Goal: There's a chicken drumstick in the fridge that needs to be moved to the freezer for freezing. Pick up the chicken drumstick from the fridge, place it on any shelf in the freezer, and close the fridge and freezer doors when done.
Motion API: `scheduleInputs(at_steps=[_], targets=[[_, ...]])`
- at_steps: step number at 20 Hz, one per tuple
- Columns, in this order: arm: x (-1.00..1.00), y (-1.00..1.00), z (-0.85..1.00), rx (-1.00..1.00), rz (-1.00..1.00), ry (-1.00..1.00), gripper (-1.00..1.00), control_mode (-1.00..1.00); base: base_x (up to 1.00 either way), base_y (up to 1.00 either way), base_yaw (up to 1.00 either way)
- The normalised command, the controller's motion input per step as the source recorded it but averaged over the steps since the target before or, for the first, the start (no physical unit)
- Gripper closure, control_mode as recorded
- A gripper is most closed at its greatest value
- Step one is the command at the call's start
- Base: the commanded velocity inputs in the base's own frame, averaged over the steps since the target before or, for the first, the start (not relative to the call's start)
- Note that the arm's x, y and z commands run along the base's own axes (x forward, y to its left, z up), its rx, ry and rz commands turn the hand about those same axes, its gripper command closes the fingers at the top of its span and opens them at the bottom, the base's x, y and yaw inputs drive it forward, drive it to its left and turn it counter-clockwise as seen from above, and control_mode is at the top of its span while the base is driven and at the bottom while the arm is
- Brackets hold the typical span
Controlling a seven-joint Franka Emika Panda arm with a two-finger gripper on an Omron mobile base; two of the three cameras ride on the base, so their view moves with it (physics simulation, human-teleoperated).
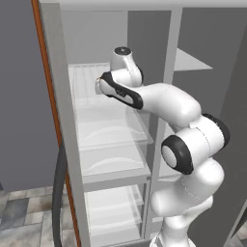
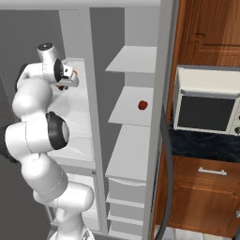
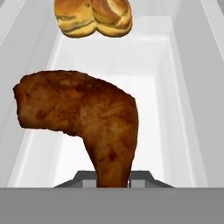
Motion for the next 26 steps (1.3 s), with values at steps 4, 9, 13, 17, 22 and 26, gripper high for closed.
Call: scheduleInputs(at_steps=[4, 9, 13, 17, 22, 26], targets=[[-0.97, 0.0, -0.72, 0.0, 0.0, -0.04, 1.0, -1.0, 0.0, 0.0, 0.0], [-1.0, 0.0, -0.15, 0.08, -0.01, -0.04, 1.0, -1.0, 0.0, 0.0, 0.0], [-1.0, 0.0, 0.07, 0.06, -0.08, -0.03, 1.0, -1.0, 0.0, 0.0, 0.0], [-1.0, 0.0, 0.17, 0.04, -0.14, 0.0, 1.0, -1.0, 0.0, 0.0, 0.0], [-1.0, -0.01, 0.26, -0.05, -0.18, -0.04, 1.0, -1.0, 0.0, 0.0, 0.0], [-0.97, -0.03, 0.45, -0.03, -0.19, 0.0, 1.0, -1.0, 0.0, 0.0, 0.0]])
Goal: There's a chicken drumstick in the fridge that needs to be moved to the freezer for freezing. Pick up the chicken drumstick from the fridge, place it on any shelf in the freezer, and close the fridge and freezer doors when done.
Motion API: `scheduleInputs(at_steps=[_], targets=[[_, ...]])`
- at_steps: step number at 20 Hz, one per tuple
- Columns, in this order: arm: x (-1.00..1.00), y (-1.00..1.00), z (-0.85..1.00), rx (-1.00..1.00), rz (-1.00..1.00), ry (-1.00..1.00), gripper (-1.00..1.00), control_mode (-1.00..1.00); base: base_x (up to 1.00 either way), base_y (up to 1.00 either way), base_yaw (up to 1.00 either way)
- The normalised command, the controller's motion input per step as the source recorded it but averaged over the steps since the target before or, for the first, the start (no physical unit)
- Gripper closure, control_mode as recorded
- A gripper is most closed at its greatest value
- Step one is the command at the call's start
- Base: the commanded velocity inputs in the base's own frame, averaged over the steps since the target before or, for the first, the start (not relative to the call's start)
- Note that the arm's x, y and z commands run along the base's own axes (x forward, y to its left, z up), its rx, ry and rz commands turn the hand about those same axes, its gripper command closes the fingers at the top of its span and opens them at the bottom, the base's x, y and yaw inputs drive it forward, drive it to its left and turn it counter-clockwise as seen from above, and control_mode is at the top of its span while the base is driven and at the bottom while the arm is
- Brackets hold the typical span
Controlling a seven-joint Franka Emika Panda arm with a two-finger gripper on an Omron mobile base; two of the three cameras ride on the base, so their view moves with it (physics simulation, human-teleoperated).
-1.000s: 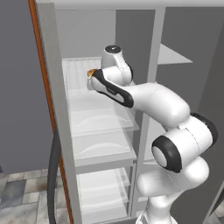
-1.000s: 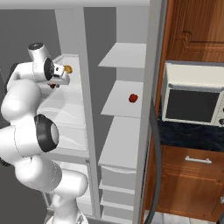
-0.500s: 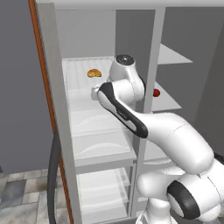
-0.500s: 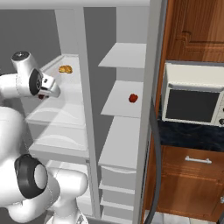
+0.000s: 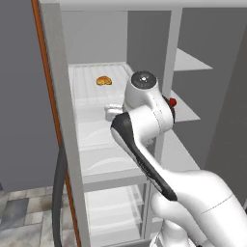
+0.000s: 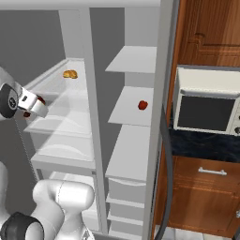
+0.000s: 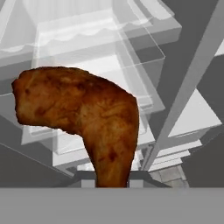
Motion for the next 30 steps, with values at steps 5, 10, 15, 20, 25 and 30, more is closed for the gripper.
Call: scheduleInputs(at_steps=[5, 10, 15, 20, 25, 30], targets=[[-0.94, -0.24, 0.6, -0.05, -0.14, 0.0, 1.0, -1.0, 0.0, 0.0, 0.0], [-0.59, -0.42, 0.6, -0.02, -0.11, 0.04, 1.0, -1.0, 0.0, 0.0, 0.0], [-0.18, -0.56, 0.42, -0.03, -0.03, 0.0, 1.0, -1.0, 0.0, 0.0, 0.0], [-0.06, -0.56, 0.19, 0.0, 0.0, -0.07, 1.0, -1.0, 0.0, 0.0, 0.0], [-0.19, -0.4, 0.06, 0.0, -0.05, -0.19, 1.0, -1.0, 0.0, 0.0, 0.0], [0.03, -0.43, 0.0, 0.0, -0.1, -0.19, 1.0, -1.0, 0.0, 0.0, 0.0]])
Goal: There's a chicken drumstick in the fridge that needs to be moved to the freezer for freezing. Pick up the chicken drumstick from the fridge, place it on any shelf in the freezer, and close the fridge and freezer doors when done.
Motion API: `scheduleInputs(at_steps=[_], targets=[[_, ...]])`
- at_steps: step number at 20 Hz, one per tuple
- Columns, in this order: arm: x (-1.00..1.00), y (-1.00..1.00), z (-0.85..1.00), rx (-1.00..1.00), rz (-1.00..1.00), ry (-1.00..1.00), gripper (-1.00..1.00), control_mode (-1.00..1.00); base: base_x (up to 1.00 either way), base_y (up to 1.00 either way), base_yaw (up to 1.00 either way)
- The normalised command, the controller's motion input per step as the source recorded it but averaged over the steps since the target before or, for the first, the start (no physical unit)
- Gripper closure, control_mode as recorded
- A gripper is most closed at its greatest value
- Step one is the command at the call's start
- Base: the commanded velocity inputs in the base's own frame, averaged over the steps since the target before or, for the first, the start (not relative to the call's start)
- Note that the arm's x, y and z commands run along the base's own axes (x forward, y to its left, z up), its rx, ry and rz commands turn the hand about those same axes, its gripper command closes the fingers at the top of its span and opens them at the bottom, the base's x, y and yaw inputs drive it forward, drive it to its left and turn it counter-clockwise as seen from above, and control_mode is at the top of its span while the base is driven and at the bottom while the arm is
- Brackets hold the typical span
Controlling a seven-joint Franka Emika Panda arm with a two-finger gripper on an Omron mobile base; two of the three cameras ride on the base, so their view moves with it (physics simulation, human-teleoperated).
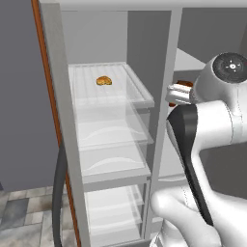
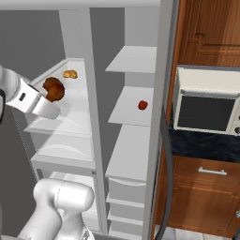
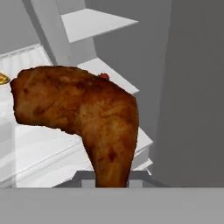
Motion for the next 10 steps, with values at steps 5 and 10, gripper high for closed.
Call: scheduleInputs(at_steps=[5, 10], targets=[[0.11, -0.56, 0.09, 0.02, -0.01, -0.04, 1.0, -1.0, 0.0, 0.0, 0.0], [0.1, -0.42, 0.15, 0.02, 0.0, 0.0, 1.0, -1.0, 0.0, 0.0, 0.0]])
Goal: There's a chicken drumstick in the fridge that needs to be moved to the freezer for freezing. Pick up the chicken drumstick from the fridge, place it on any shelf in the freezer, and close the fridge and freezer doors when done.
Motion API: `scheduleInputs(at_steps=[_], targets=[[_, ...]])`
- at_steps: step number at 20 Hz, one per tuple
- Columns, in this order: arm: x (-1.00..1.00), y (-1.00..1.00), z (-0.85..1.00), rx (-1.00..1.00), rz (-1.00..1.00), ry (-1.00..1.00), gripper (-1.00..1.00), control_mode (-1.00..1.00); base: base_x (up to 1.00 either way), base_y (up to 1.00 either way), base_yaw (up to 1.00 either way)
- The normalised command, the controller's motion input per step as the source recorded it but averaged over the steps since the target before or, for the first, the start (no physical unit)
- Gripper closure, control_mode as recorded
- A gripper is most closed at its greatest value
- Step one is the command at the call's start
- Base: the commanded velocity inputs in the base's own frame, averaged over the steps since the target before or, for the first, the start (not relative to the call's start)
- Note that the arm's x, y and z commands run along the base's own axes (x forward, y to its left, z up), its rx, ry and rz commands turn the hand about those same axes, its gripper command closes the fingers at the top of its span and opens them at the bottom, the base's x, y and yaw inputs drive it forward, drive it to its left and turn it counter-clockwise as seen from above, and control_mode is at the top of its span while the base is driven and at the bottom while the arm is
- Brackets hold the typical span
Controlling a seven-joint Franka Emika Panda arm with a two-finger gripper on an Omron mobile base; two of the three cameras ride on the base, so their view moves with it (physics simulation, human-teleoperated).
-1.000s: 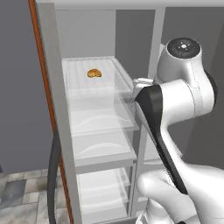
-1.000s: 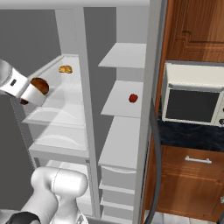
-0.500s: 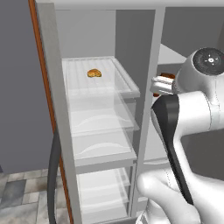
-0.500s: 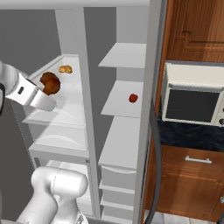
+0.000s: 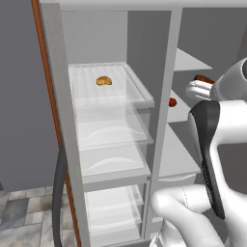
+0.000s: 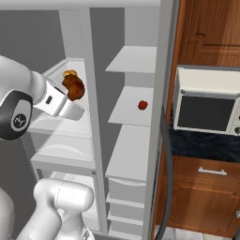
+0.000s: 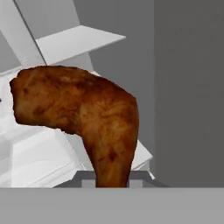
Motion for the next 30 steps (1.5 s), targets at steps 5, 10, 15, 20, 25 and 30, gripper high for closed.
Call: scheduleInputs(at_steps=[5, 10, 15, 20, 25, 30], targets=[[0.16, -0.25, 0.2, 0.03, 0.01, 0.0, 1.0, -1.0, 0.0, 0.0, 0.0], [0.28, -0.1, 0.18, 0.0, 0.01, 0.0, 1.0, -1.0, 0.0, 0.0, 0.0], [0.33, -0.26, 0.09, 0.0, 0.02, 0.0, 1.0, -1.0, 0.0, 0.0, 0.0], [0.31, -0.19, 0.02, 0.0, 0.04, 0.0, 1.0, -1.0, 0.0, 0.0, 0.0], [0.5, -0.04, -0.01, 0.0, 0.06, -0.04, 1.0, -1.0, 0.0, 0.0, 0.0], [0.52, -0.18, 0.0, 0.01, 0.08, -0.04, 1.0, -1.0, 0.0, 0.0, 0.0]])
